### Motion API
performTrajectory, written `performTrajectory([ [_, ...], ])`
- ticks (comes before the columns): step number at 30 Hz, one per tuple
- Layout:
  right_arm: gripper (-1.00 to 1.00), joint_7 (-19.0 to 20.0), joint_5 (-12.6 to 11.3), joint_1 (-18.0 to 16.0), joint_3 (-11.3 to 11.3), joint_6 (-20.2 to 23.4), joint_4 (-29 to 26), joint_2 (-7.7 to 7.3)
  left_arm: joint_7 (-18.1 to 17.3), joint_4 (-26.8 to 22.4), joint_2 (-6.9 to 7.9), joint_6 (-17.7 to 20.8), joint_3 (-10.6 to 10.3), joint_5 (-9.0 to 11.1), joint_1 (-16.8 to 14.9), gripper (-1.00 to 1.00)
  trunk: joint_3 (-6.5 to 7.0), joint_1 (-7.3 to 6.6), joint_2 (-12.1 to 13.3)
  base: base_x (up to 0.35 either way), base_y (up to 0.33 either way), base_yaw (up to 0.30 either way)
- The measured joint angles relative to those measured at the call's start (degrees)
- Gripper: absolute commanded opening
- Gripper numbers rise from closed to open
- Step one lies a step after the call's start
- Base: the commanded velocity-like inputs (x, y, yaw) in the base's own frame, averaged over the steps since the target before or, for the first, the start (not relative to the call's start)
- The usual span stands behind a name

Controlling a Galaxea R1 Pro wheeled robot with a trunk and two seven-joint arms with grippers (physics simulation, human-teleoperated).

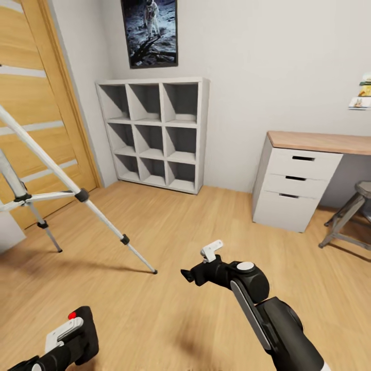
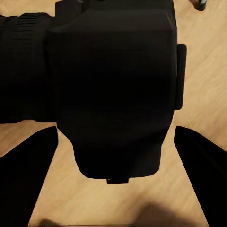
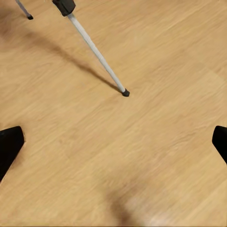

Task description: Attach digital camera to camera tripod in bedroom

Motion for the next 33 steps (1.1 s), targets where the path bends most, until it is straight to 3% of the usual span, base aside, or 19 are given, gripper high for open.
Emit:
performTrajectory([
  [8, 1.0, -0.11, -0.01, 0.0, 0.09, 0.01, 0.0, 0.26, -0.01, -0.06, -0.12, 0.22, -0.14, 0.02, 0.0, -1.0, 1.32, -0.17, 0.09, -0.038, 0.013, 0.288],
  [21, 1.0, -0.16, -0.01, 0.0, 0.24, 0.17, 0.0, 1.08, -0.51, -0.03, -0.07, 0.16, -0.04, 0.04, 0.01, -1.0, 3.66, -3.02, 5.29, -0.004, 0.001, 0.272],
  [28, 1.0, -0.15, -0.02, 0.01, 0.67, 0.43, -0.01, 1.22, -0.55, -0.04, -0.06, 0.2, 0.06, 0.01, -0.01, -1.0, 4.92, -4.56, 8.1, 0.0, 0.0, 0.069],
  [33, 1.0, -0.09, 0.06, 0.01, 0.96, 3.22, -0.01, 1.72, -0.54, -0.03, -0.06, 0.16, 0.11, 0.05, -0.02, -1.0, 5.81, -5.66, 10.11, 0.0, 0.0, 0.023],
])
